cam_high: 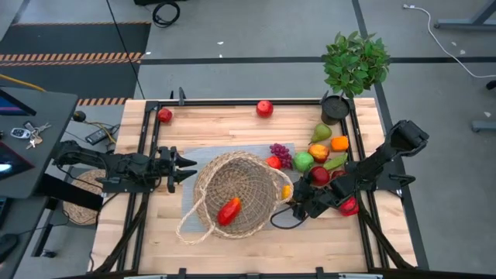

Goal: Build produce basket
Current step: Put the yellow bell pepper into the brown basket

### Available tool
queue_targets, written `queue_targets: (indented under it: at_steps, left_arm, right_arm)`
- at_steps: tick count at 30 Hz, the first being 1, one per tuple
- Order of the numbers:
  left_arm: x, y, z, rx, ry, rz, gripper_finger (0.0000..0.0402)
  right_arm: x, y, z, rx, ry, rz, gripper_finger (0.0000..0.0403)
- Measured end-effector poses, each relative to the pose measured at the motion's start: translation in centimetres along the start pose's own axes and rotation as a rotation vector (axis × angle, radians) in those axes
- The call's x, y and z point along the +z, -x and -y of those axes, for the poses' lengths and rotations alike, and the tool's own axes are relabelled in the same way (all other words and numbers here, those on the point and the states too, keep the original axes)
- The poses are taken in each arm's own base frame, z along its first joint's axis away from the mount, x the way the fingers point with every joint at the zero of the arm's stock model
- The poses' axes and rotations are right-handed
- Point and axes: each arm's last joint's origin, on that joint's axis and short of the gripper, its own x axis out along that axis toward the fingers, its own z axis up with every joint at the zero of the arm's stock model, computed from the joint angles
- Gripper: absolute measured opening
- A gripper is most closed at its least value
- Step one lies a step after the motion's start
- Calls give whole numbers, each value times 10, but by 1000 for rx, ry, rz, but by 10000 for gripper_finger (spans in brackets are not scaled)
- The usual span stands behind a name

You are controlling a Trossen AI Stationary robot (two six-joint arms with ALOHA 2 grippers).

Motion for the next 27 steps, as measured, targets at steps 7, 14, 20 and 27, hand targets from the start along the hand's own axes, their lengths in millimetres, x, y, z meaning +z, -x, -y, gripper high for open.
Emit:
queue_targets:
  at_steps: [7,14,20,27]
  left_arm:
    - [0,0,0,0,0,1,198]
    - [0,0,0,-1,1,1,193]
    - [0,0,0,-1,0,1,197]
    - [0,0,0,-1,1,1,194]
  right_arm:
    - [18,25,5,73,-53,40,322]
    - [51,68,8,153,-78,126,322]
    - [80,105,12,153,-72,269,322]
    - [101,131,19,82,-46,413,322]
